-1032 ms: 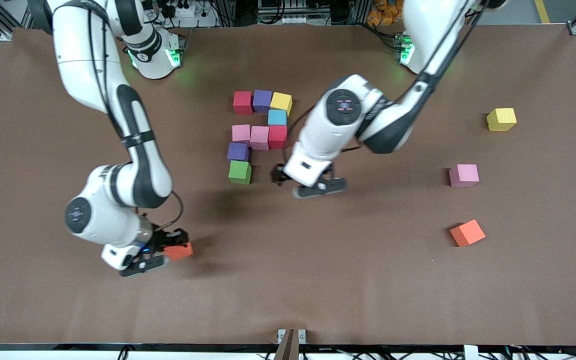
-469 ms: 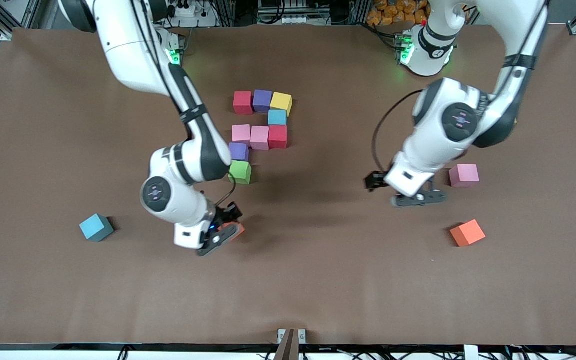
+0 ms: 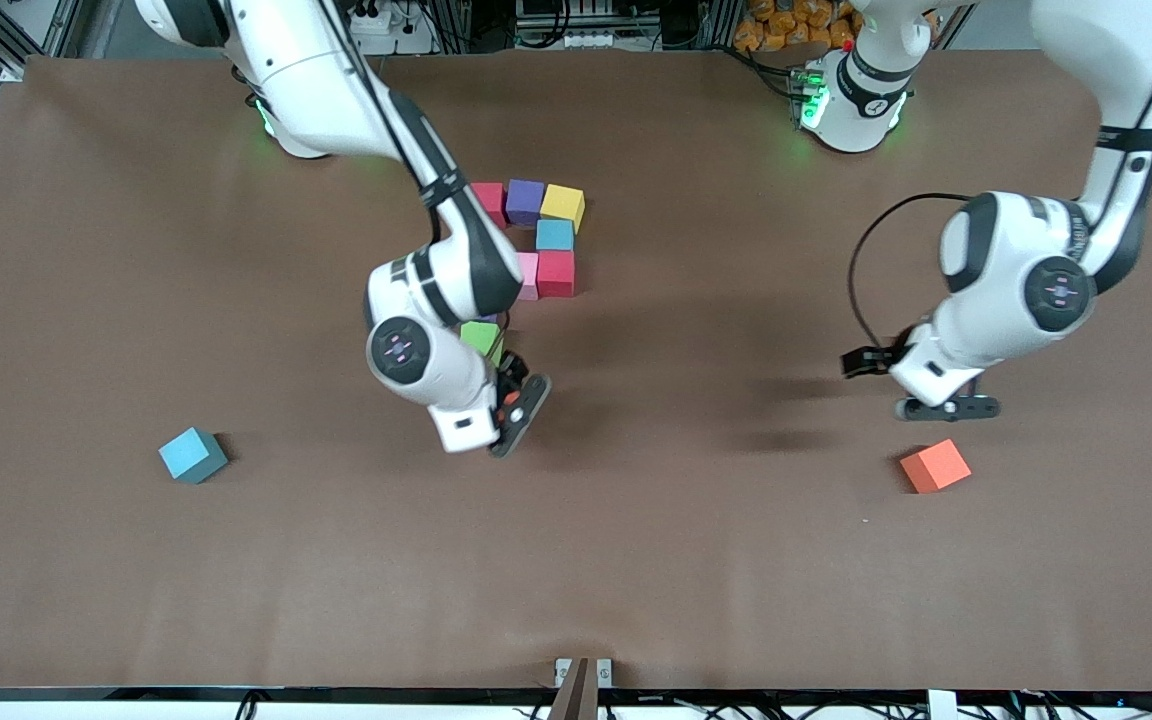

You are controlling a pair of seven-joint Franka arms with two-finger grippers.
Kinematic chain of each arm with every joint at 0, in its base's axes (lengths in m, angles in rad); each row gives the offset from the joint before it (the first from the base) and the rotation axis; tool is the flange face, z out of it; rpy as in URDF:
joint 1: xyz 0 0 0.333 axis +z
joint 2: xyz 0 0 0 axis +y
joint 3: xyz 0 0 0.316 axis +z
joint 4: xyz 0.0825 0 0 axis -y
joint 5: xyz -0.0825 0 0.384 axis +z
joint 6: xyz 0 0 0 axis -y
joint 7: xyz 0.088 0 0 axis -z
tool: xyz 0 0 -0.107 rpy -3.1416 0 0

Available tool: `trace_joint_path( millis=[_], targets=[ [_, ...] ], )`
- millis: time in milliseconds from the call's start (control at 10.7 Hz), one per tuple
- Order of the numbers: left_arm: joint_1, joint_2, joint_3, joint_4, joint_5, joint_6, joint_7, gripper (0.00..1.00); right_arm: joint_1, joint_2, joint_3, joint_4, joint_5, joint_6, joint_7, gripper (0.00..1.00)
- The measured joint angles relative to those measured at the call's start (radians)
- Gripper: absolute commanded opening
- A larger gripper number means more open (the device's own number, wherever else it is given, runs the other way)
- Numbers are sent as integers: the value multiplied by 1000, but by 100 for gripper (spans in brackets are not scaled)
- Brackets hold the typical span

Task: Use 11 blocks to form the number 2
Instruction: 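Carry the orange cube to the shape while the left gripper reaches lilac, then set the orange cube beside green while the left gripper grasps lilac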

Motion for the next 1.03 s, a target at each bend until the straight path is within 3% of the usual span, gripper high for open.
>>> trace_joint_path(
  millis=[188,469,844,1032],
  targets=[
    [63,-1,-1,-33,0,0,64,100,77,-66,0,-130,0,104,-51,23],
    [72,15,-2,-69,0,0,65,100,167,-127,0,-266,-1,176,-120,22],
    [117,50,0,-73,41,5,65,100,188,-163,-3,-402,-1,272,-254,22],
    [155,50,0,-73,76,7,65,100,188,-170,-6,-421,-1,277,-281,22]
  ],
)
